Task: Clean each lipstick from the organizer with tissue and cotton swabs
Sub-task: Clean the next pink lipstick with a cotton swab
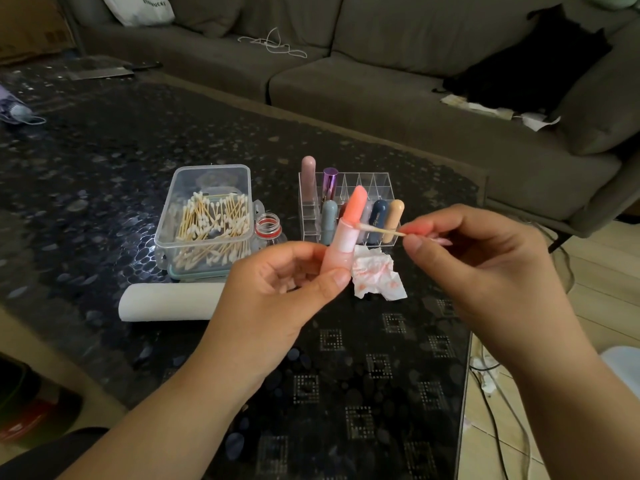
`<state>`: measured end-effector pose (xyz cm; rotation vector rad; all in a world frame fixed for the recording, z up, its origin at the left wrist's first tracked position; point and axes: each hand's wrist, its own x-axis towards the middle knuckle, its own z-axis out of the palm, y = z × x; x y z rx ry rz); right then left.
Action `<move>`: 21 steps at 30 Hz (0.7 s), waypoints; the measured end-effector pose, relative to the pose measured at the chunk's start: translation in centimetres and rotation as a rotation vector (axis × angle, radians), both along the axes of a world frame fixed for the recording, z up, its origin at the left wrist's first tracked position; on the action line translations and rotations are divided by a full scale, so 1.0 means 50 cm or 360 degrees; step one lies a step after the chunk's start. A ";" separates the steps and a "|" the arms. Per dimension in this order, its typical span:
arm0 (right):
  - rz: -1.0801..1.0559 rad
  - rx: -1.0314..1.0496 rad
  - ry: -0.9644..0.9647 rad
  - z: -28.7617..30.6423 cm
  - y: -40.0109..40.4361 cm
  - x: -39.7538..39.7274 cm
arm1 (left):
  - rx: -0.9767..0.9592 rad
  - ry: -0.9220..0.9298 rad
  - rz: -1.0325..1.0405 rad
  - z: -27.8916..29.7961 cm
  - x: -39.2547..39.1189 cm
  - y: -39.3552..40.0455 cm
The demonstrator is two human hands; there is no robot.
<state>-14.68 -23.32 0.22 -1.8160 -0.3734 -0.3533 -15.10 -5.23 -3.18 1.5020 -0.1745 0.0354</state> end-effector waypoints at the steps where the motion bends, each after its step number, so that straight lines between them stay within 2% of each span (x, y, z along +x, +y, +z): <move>1: -0.0007 0.0016 0.0017 0.001 0.000 0.000 | 0.0005 -0.0001 -0.0001 0.001 0.000 0.000; 21: 0.0061 0.0119 0.0040 -0.005 0.007 0.011 | -0.0024 -0.0030 -0.0023 0.002 -0.002 0.000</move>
